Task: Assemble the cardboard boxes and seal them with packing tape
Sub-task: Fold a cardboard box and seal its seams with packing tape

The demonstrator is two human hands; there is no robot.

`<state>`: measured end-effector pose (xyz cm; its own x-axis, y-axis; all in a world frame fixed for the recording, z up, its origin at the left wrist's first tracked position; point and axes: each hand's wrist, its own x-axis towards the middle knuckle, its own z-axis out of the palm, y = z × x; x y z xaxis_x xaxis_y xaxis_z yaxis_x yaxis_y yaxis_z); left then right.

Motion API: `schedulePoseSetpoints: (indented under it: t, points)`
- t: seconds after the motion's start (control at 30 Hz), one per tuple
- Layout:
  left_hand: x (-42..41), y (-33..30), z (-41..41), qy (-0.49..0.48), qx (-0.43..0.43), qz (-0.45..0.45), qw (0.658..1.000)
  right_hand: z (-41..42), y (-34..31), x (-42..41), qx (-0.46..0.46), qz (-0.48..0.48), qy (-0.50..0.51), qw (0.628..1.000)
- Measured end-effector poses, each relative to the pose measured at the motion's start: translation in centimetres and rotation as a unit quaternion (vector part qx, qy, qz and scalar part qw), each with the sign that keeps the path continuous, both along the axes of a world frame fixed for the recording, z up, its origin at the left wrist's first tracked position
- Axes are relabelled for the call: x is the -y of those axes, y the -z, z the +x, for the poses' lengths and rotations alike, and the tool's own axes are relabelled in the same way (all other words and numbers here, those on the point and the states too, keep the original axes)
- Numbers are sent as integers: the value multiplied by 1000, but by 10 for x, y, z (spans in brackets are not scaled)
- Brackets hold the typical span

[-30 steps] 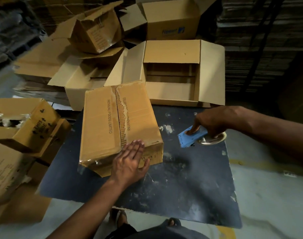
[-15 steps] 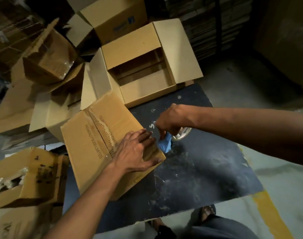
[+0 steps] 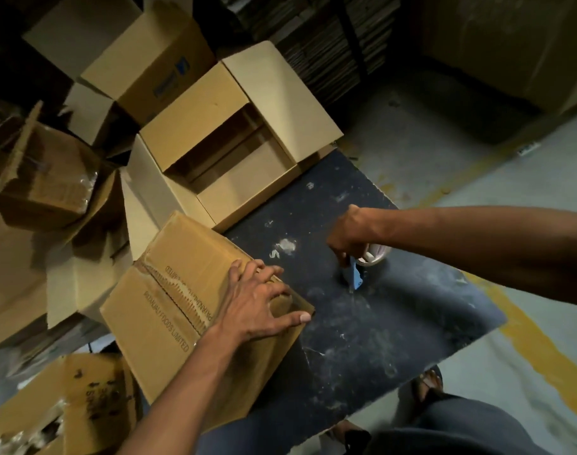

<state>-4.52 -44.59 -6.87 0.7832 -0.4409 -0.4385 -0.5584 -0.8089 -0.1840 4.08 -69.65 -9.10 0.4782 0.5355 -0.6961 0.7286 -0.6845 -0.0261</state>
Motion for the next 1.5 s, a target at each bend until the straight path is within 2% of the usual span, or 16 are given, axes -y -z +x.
schedulePoseSetpoints:
  t: [0.13,0.3,0.37,0.5,0.57,0.67,0.77,0.83,0.9,1.0,1.07,1.13,1.23,1.37,1.5]
  points:
    - [10,-7,15,9,-62,23,998,7,35,8,-43,73,16,996]
    - [-21,-8,11,14,-15,-115,993,9,68,6,-8,118,89,989]
    - [-26,-6,6,20,-24,-110,993,11,77,2,6,126,110,986]
    - [-6,-3,14,-6,-61,-45,997,13,86,0,46,149,109,982]
    - [-2,-2,18,-21,-75,-49,996,12,87,0,60,136,111,983]
    - [-14,0,16,-88,-58,-169,980,7,83,1,65,105,117,985]
    - [-39,9,14,-85,9,-233,969,-8,76,0,94,154,137,974]
    - [-47,13,15,-67,2,-225,972,-27,73,-7,107,258,174,944]
    - [-48,13,16,-47,-4,-204,978,-58,67,-21,54,389,244,887]
    - [-49,14,15,-18,6,-203,979,-112,65,-56,-61,540,360,759]
    - [-50,18,16,-29,6,-230,973,-140,71,-80,-72,611,423,665]
    - [-54,21,17,-29,4,-242,970,-162,84,-107,-37,655,457,601]
    - [-55,25,17,-11,18,-265,964,-185,96,-148,22,659,494,567]
    - [-54,31,19,7,27,-288,957,-192,108,-194,102,649,500,564]
    - [-59,39,22,26,42,-287,957,-192,103,-237,177,588,559,557]
